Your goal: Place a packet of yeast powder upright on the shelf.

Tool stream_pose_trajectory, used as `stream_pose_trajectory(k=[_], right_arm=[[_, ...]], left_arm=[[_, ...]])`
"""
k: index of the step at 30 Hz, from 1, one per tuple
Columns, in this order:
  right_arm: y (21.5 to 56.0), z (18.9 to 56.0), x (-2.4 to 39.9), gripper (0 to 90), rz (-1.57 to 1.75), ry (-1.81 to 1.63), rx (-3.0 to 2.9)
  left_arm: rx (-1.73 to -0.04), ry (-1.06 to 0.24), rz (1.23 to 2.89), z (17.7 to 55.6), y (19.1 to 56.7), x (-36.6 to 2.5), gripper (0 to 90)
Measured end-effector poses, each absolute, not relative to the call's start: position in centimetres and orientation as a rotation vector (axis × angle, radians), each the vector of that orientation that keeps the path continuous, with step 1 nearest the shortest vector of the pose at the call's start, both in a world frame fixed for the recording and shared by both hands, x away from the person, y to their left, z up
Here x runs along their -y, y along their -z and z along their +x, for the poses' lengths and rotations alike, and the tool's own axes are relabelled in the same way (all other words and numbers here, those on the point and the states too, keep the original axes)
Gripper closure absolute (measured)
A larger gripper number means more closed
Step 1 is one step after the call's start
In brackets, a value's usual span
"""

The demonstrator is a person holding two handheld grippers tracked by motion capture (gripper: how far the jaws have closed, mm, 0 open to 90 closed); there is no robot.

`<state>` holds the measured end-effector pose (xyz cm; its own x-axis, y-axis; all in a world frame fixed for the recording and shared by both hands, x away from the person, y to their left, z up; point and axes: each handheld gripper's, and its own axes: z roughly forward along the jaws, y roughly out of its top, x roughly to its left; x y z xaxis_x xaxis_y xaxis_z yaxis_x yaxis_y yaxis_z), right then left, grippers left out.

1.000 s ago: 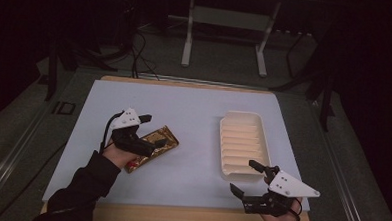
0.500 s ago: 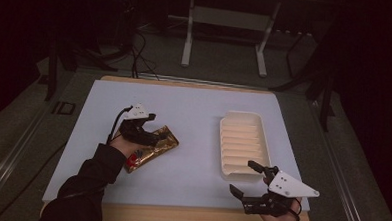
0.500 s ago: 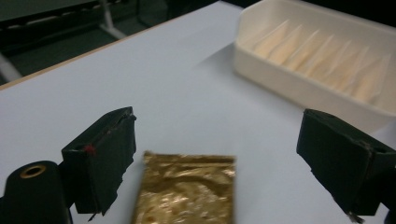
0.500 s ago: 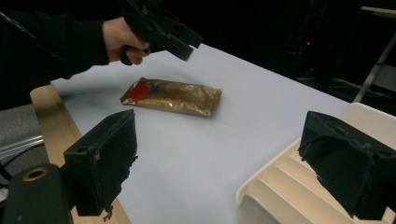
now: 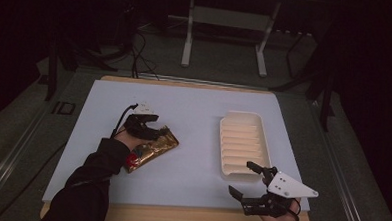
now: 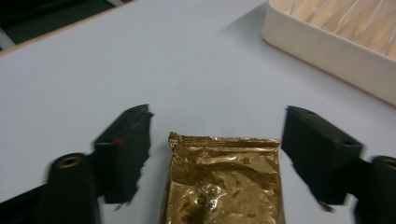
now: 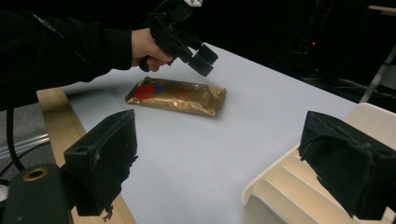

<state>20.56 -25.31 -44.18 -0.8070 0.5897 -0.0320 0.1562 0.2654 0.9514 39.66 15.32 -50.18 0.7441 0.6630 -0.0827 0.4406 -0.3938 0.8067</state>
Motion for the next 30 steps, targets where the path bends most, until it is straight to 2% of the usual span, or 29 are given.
stream_pose_trajectory(k=[7, 14, 18, 30], right_arm=[[44.3, 20.6, 25.3, 11.1, 0.681, -1.560, -2.171], [44.3, 20.6, 25.3, 11.2, 0.682, -1.565, -2.177], [44.4, 20.6, 25.3, 12.6, 0.685, -1.565, -2.181], [44.4, 20.6, 25.3, 12.6, 0.685, -1.568, -2.184]], left_arm=[[-0.854, -0.320, 2.067, 40.6, 51.1, -15.1, 32.3], [-0.904, -0.263, 2.116, 41.6, 52.1, -14.8, 36.9], [-0.921, -0.255, 2.158, 41.9, 52.6, -14.6, 44.1], [-1.000, -0.174, 2.202, 42.4, 53.9, -13.9, 46.1]])
